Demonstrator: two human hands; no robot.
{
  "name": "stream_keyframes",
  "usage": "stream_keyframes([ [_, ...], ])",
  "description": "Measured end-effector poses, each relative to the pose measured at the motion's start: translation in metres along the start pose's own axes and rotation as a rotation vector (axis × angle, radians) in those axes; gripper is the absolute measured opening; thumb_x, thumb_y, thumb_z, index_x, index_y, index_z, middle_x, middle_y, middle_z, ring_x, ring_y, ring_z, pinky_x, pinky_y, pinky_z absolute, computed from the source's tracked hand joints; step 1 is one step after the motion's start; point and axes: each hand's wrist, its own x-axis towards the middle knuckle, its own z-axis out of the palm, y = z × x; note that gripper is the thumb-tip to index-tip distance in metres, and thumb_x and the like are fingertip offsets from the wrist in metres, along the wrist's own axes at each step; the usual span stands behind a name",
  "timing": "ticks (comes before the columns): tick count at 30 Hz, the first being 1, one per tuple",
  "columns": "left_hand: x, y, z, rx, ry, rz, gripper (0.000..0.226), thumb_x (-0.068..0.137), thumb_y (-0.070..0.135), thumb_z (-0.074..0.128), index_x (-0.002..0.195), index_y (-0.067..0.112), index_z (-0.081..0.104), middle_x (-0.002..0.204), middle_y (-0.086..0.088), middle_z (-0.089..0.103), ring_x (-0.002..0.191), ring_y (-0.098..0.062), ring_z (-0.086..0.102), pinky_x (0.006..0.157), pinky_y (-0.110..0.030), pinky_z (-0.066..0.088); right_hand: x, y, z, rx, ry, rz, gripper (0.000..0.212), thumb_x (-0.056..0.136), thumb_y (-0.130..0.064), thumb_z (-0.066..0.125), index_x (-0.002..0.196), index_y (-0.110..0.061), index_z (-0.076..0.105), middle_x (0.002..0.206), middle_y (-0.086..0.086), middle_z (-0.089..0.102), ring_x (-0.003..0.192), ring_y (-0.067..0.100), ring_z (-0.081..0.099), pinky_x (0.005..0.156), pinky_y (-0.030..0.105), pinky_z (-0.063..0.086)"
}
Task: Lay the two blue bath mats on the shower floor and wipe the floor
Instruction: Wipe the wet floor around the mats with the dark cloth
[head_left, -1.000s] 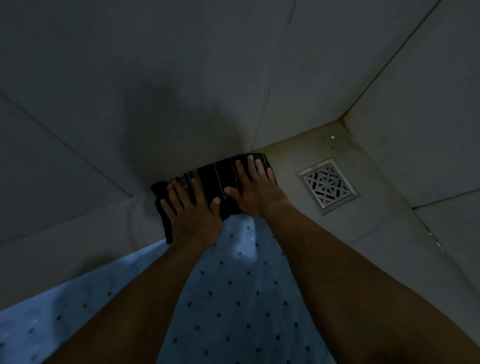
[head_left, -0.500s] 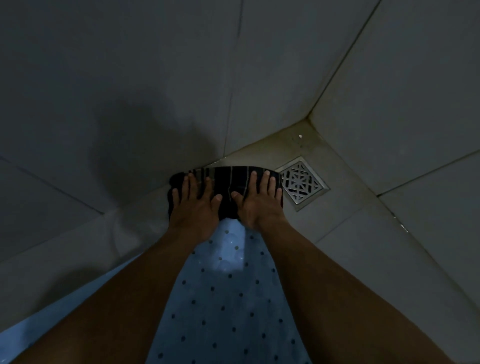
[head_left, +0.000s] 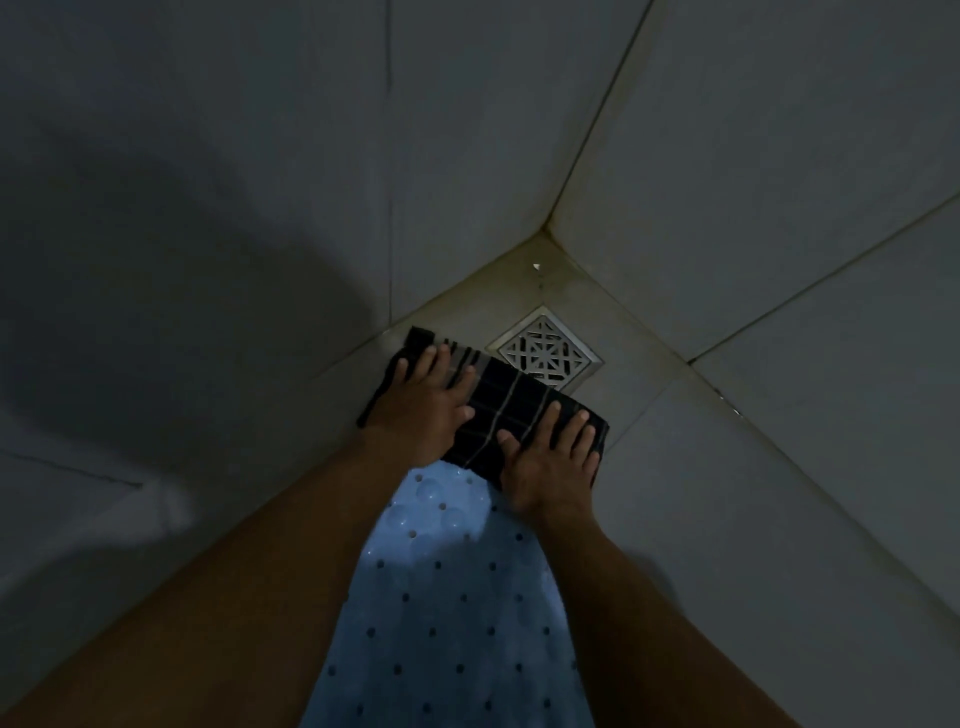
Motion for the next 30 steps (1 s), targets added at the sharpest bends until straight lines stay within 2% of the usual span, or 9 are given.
stream_keyframes([
  [4, 0.009, 0.032, 0.008, 0.041, -0.065, 0.077, 0.062, 0.106, 0.04, 0.026, 0.158, 0.023, -0.005, 0.162, -0.012, -0.022, 0.148, -0.026, -0.026, 0.118, -0.05, -0.013, -0.007, 0.034, -0.007, -0.025, 0.011, 0.086, 0.082, 0.099, -0.064, 0.017, 0.155, -0.014, -0.018, 0.16, 0.021, -0.023, 0.149, 0.036, -0.017, 0.12, 0.048, -0.004],
  [9, 0.007, 0.039, 0.007, 0.086, -0.129, -0.005, 0.069, 0.104, 0.045, 0.01, 0.15, 0.009, -0.027, 0.156, -0.008, -0.036, 0.144, -0.022, -0.034, 0.118, -0.046, -0.02, -0.006, 0.036, -0.006, -0.04, 0.008, 0.07, 0.084, 0.099, -0.064, 0.016, 0.154, -0.012, -0.018, 0.159, 0.022, -0.024, 0.149, 0.034, -0.02, 0.12, 0.046, -0.007],
  [14, 0.012, 0.043, 0.002, 0.081, -0.205, -0.017, 0.077, 0.1, 0.056, 0.009, 0.148, 0.009, -0.03, 0.155, -0.009, -0.039, 0.143, -0.023, -0.036, 0.118, -0.049, -0.019, -0.003, 0.036, -0.013, -0.042, -0.056, 0.078, 0.085, 0.099, -0.064, 0.018, 0.153, -0.012, -0.022, 0.157, 0.023, -0.028, 0.147, 0.036, -0.024, 0.119, 0.048, -0.009],
  [17, 0.014, 0.048, 0.0, 0.071, -0.253, -0.039, 0.079, 0.1, 0.056, 0.01, 0.148, 0.009, -0.031, 0.154, -0.011, -0.04, 0.142, -0.024, -0.037, 0.117, -0.049, -0.02, -0.003, 0.035, -0.019, -0.033, -0.127, 0.08, 0.086, 0.099, -0.063, 0.021, 0.152, -0.01, -0.023, 0.155, 0.025, -0.03, 0.146, 0.038, -0.025, 0.119, 0.05, -0.008],
  [20, 0.015, 0.049, 0.0, 0.094, -0.245, -0.064, 0.079, 0.1, 0.056, 0.01, 0.147, 0.009, -0.032, 0.153, -0.011, -0.042, 0.142, -0.025, -0.038, 0.117, -0.049, -0.02, 0.001, 0.039, -0.017, -0.033, -0.116, 0.046, 0.087, 0.099, -0.063, 0.021, 0.152, -0.01, -0.023, 0.155, 0.025, -0.03, 0.146, 0.038, -0.025, 0.118, 0.05, -0.009],
  [24, 0.013, 0.057, 0.008, 0.104, -0.186, -0.108, 0.081, 0.1, 0.056, 0.014, 0.15, 0.009, -0.028, 0.155, -0.012, -0.039, 0.144, -0.026, -0.034, 0.119, -0.049, -0.017, 0.002, 0.057, -0.015, -0.045, -0.071, -0.058, 0.085, 0.099, -0.064, 0.018, 0.153, -0.011, -0.022, 0.155, 0.024, -0.031, 0.145, 0.036, -0.027, 0.117, 0.046, -0.013],
  [30, 0.018, 0.102, 0.021, 0.07, -0.166, -0.285, 0.083, 0.099, 0.059, 0.011, 0.149, 0.003, -0.027, 0.156, -0.017, -0.034, 0.145, -0.031, -0.032, 0.118, -0.051, -0.017, 0.047, 0.099, -0.046, -0.188, -0.055, -0.259, 0.085, 0.097, -0.068, 0.017, 0.155, -0.016, -0.019, 0.158, 0.02, -0.028, 0.147, 0.032, -0.026, 0.121, 0.045, -0.01],
])
